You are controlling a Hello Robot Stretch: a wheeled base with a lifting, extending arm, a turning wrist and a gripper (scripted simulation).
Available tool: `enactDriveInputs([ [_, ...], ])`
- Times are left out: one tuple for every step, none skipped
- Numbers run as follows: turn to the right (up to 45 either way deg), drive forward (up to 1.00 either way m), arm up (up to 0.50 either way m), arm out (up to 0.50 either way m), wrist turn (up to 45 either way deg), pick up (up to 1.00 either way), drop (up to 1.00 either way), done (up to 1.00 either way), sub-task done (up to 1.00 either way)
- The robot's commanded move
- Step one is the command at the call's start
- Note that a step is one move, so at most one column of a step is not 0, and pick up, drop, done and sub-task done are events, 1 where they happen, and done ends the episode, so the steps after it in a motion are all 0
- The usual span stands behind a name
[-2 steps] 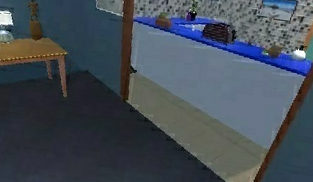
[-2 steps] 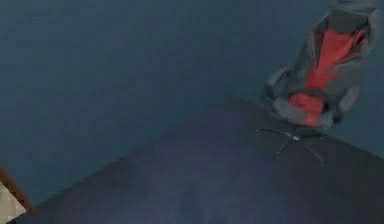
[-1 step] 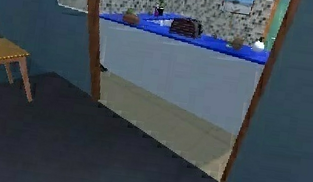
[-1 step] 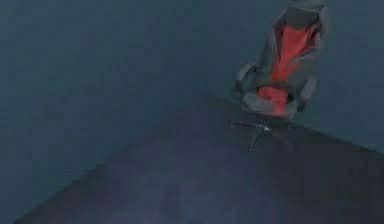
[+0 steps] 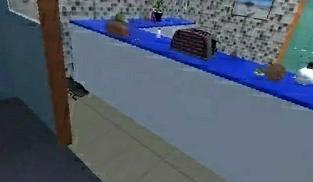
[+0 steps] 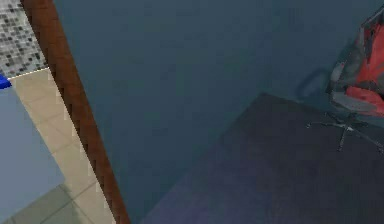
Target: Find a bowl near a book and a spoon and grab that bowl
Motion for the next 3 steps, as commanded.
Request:
enactDriveInputs([
  [12.0,0.00,0.00,0.00,0.0,0.00,0.00,0.00,0.00],
  [0.0,0.75,0.00,0.00,0.0,0.00,0.00,0.00,0.00],
  [45.0,0.00,0.00,0.00,0.0,0.00,0.00,0.00,0.00],
])
